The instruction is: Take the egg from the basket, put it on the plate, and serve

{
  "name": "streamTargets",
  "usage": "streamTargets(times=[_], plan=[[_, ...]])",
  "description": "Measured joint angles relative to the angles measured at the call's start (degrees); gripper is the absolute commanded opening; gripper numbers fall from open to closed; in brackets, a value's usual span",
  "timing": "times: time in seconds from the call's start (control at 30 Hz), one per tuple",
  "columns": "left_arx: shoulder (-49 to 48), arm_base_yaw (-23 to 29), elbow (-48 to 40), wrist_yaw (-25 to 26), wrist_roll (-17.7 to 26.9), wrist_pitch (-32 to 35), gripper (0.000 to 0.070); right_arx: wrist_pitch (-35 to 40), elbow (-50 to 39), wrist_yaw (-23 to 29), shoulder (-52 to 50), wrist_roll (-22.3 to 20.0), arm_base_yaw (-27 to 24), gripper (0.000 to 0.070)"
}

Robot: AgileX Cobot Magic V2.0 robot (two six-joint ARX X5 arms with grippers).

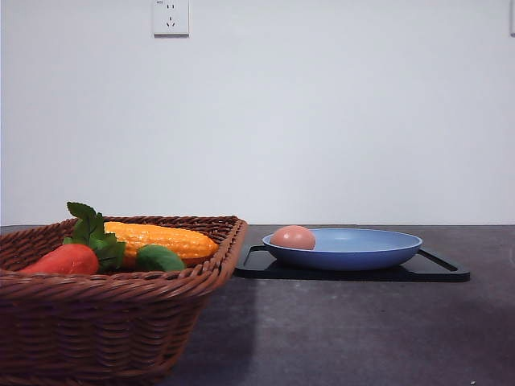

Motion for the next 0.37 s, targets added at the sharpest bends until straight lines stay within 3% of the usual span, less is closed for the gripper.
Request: streamTargets(times=[0.37], plan=[[0.00, 0.00, 0.00, 0.00, 0.00, -0.02, 0.0000, 0.00, 0.00, 0.00, 0.02, 0.00, 0.00, 0.0000]])
